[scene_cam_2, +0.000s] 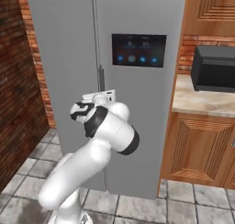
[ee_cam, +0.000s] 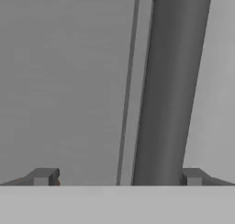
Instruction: There's a fish in the fridge that needs to be moved to the freezer for freezing. Pick up the fish from the fridge, place it on any shelf in the freezer, and close the fridge and freezer doors when done.
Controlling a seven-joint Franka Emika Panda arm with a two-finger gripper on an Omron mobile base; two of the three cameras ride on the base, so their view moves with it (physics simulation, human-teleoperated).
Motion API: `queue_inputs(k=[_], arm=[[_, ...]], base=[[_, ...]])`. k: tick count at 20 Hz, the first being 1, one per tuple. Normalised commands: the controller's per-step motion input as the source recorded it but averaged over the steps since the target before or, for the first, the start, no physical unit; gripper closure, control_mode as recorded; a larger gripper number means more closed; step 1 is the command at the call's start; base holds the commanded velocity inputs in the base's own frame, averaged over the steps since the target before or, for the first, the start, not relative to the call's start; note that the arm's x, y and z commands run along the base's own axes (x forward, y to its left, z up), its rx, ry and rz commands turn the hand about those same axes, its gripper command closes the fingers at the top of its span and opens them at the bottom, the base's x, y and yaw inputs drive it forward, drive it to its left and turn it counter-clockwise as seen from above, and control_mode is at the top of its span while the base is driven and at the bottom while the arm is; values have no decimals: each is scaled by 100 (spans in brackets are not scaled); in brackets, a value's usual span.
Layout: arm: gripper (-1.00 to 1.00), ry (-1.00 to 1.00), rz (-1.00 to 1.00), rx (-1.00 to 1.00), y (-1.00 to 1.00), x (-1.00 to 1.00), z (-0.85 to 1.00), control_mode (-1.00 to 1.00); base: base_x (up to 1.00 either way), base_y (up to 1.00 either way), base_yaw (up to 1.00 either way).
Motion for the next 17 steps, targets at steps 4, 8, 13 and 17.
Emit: queue_inputs(k=[4,8,13,17], arm=[[-100,-17,23,9,9,67,0,-100],[-100,-17,24,8,23,69,0,-100],[-100,-9,10,1,83,69,0,-100],[-100,-2,-3,-3,97,67,0,-100]], base=[[0,0,0],[0,0,0],[0,0,0],[0,0,0]])
